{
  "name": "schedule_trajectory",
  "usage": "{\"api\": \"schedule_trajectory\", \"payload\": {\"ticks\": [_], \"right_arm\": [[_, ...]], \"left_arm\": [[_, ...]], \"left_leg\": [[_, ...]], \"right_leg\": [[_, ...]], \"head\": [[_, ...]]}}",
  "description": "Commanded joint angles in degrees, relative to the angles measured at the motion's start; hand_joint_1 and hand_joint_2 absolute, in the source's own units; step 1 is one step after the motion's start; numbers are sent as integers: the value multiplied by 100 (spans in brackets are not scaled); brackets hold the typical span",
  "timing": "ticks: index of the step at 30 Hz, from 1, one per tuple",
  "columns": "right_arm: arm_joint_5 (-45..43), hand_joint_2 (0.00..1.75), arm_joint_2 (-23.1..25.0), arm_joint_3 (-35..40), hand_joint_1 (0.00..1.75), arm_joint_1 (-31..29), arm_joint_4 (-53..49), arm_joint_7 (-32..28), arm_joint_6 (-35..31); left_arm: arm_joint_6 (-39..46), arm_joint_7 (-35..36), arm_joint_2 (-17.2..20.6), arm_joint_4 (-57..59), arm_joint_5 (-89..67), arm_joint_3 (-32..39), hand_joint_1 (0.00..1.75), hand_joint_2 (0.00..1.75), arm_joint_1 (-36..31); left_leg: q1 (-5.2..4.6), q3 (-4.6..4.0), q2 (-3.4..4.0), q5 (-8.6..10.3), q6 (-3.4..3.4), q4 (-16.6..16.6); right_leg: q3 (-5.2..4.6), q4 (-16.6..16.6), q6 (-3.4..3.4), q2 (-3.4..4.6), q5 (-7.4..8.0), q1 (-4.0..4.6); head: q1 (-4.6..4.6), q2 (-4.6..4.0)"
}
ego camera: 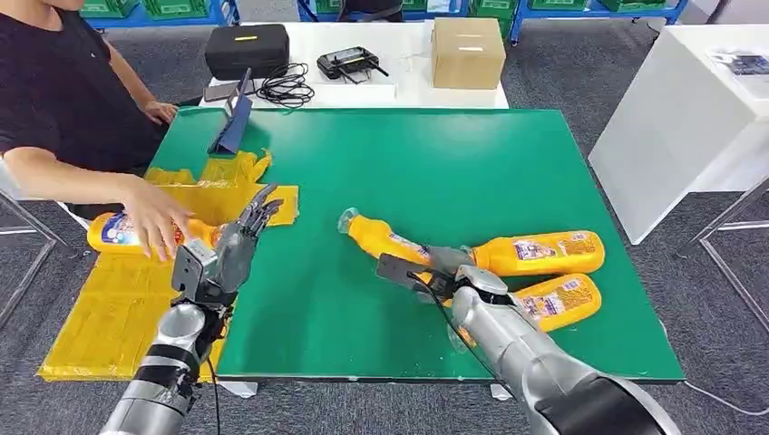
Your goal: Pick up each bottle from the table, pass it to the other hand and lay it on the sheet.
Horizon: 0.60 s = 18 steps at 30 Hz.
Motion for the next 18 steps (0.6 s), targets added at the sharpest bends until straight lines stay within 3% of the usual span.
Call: {"api": "schedule_trajectory", "payload": {"ticks": [1, 3, 7, 8, 10, 13, 18], "right_arm": [[-1549, 175, -43, -2143, 175, 756, -882, -3561, -1892], [-1962, 175, 85, -2414, 175, 1090, -1618, -4178, -1945], [-2236, 175, 237, -2022, 175, 1849, -3434, -4262, -1609], [-2264, 175, 257, -1780, 175, 2017, -3855, -4173, -1478], [-2180, 175, 309, -1177, 175, 2305, -4545, -3835, -1416], [-1964, 175, 369, -437, 175, 2395, -4654, -3606, -1217], [-2050, 175, 311, -341, 175, 2325, -4502, -3645, -1336]], "left_arm": [[94, 167, -63, -414, 238, 133, 0, 0, 509], [37, 213, -138, -523, 452, 202, 0, 0, 599], [-67, 349, -310, -892, 973, 254, 0, 0, 869], [-135, 479, -345, -976, 1129, 236, 0, 175, 951], [-214, 551, -343, -1212, 1247, 76, 0, 175, 1166], [-321, 632, -382, -1413, 1452, -32, 0, 175, 1404], [-307, 646, -349, -1425, 1490, -55, 0, 175, 1405]], "left_leg": [[9, -46, 6, 12, 0, 2], [2, -49, 4, 5, 0, 7], [21, -94, 3, 5, -3, -5], [19, -98, -2, 4, -2, 0], [22, -119, 3, 2, -1, 0], [25, -140, 15, -1, 0, -3], [22, -162, 2, 7, 0, 1]], "right_leg": [[-42, -9, -2, 6, 20, 8], [-46, 7, -2, 5, 9, 0], [-92, -9, -16, 5, 20, 5], [-97, 1, -14, 0, 12, 4], [-118, 3, -12, 11, 14, 2], [-142, 1, -13, 22, 14, 5], [-162, 3, -12, 2, 15, 3]], "head": [[0, 0], [7, 0], [-2, 0], [0, 0], [0, 0], [0, 0], [0, 0]]}}
